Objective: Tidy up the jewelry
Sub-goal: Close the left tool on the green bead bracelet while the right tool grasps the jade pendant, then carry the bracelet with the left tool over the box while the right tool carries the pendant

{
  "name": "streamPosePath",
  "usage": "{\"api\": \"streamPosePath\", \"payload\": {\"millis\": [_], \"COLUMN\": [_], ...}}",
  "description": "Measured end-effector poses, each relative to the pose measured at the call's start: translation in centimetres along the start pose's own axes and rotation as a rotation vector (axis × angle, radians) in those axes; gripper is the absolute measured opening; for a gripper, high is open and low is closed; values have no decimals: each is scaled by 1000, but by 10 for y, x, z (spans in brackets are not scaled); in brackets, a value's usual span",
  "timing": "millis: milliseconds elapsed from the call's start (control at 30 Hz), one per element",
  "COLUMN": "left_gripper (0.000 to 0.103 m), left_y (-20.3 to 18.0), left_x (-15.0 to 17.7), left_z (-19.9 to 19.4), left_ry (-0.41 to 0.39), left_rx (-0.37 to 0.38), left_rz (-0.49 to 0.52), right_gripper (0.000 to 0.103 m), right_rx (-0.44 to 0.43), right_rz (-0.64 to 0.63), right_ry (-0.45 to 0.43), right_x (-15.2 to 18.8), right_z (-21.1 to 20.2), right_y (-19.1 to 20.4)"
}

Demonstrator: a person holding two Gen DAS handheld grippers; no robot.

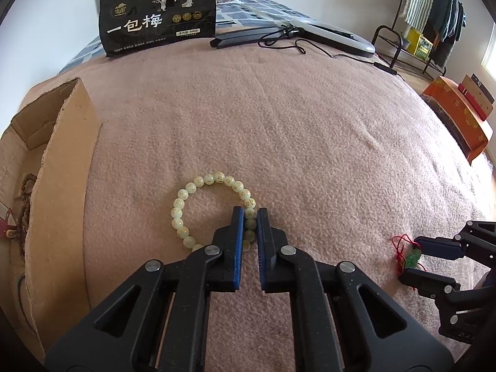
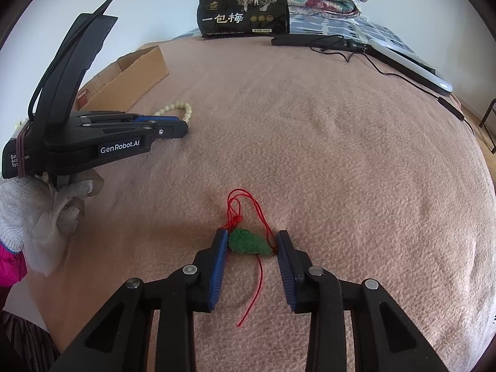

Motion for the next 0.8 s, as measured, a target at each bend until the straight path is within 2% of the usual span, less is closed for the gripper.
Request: {"api": "streamPosePath", "payload": {"millis": [800], "left_gripper": [5], "left_y": [-1], "left_x": [0], "left_z": [-78], "left_ry": [-108], "left_rx": [59], "left_rz": [-66], "right_gripper": [32], "right_rx": [6], "right_rz": [27], "right_ry": [-107], "right_x": [-17], "right_z": [-49], "right_y": [2]}}
Point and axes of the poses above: each gripper's, at about its wrist camera, not at the fingertips, and z roughly the way its jaws point, y to its left, x to its underside, the point moved 4 cm from there along z, roughly the way its jaws point, and after that the axes turned 9 degrees about -y, right-handed, at the moved point
